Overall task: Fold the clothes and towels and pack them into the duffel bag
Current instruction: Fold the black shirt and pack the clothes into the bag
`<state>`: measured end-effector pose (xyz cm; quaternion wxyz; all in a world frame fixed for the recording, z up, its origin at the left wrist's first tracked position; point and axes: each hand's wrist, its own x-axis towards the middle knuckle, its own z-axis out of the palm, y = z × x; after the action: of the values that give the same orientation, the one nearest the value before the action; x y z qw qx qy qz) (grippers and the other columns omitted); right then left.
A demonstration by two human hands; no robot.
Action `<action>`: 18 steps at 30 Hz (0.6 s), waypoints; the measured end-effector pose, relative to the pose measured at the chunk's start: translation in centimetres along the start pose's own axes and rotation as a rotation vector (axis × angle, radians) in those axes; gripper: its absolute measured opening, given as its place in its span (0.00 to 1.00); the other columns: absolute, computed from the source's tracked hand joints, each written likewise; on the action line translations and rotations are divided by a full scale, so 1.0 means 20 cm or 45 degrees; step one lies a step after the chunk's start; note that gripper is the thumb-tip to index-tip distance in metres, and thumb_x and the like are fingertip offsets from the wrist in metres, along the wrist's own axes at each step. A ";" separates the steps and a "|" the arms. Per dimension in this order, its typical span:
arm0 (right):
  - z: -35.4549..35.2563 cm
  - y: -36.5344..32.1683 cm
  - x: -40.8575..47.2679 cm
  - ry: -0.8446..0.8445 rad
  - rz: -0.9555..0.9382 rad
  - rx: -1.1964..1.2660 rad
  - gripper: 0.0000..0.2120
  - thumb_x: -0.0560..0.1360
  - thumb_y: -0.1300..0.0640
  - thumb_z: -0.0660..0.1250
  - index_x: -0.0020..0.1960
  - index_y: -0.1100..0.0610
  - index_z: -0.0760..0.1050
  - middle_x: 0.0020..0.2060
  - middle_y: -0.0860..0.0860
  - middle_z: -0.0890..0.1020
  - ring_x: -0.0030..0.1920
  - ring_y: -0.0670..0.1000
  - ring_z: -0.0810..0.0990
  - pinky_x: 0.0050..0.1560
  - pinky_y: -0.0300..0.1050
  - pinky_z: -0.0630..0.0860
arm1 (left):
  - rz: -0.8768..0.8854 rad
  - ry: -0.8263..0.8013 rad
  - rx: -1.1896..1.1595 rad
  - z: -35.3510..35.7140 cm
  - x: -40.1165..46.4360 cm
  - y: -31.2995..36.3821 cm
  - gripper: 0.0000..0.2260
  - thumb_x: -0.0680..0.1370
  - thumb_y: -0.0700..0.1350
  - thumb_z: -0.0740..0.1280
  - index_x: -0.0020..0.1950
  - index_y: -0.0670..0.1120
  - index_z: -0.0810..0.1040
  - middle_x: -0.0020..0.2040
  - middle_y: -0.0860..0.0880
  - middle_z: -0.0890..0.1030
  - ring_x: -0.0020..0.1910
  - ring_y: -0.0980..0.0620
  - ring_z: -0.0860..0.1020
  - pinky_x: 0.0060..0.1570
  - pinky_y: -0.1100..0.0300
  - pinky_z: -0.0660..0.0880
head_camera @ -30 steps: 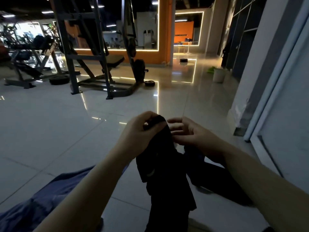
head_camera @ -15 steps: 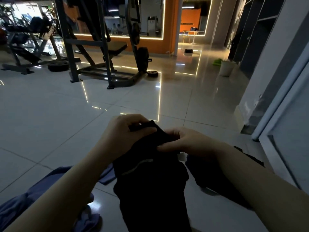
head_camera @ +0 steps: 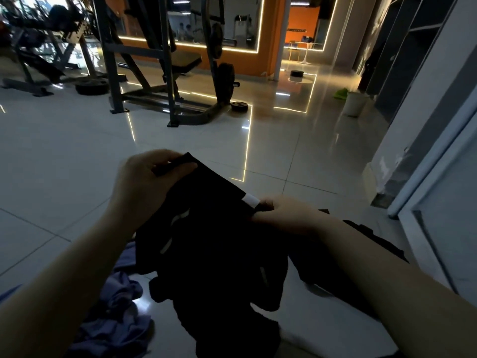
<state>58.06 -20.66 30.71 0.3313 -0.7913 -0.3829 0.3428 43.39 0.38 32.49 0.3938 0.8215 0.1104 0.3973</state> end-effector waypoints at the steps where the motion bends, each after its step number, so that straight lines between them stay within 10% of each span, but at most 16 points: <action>1: -0.01 0.00 0.00 0.017 -0.015 -0.023 0.08 0.78 0.54 0.64 0.54 0.56 0.77 0.44 0.50 0.80 0.38 0.38 0.79 0.39 0.27 0.73 | -0.020 0.009 0.026 0.00 0.00 -0.01 0.13 0.70 0.50 0.74 0.37 0.71 0.79 0.37 0.66 0.81 0.37 0.64 0.79 0.43 0.71 0.74; 5: -0.04 -0.03 -0.04 0.054 -0.074 -0.029 0.22 0.71 0.46 0.69 0.58 0.60 0.78 0.52 0.58 0.82 0.51 0.54 0.82 0.56 0.47 0.77 | -0.128 -0.051 0.136 -0.01 -0.02 -0.10 0.15 0.72 0.48 0.74 0.33 0.69 0.79 0.36 0.66 0.80 0.35 0.67 0.78 0.38 0.71 0.72; 11: -0.17 0.03 -0.15 -0.088 0.025 0.154 0.20 0.68 0.51 0.76 0.56 0.57 0.78 0.51 0.54 0.83 0.50 0.53 0.83 0.52 0.43 0.79 | -0.180 -0.227 0.208 -0.08 -0.05 -0.22 0.12 0.73 0.47 0.72 0.40 0.67 0.80 0.38 0.54 0.83 0.41 0.53 0.81 0.47 0.53 0.77; 18: -0.25 0.11 -0.27 -0.093 -0.022 0.250 0.29 0.54 0.39 0.81 0.47 0.56 0.81 0.44 0.54 0.84 0.43 0.51 0.83 0.41 0.39 0.78 | -0.279 -0.205 0.417 -0.09 -0.07 -0.33 0.02 0.75 0.46 0.71 0.42 0.51 0.81 0.35 0.47 0.78 0.36 0.46 0.76 0.35 0.58 0.69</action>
<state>60.28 -27.60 33.22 0.3960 -0.7387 -0.3660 0.4044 42.02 5.13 27.55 0.3035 0.8867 0.2302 0.2619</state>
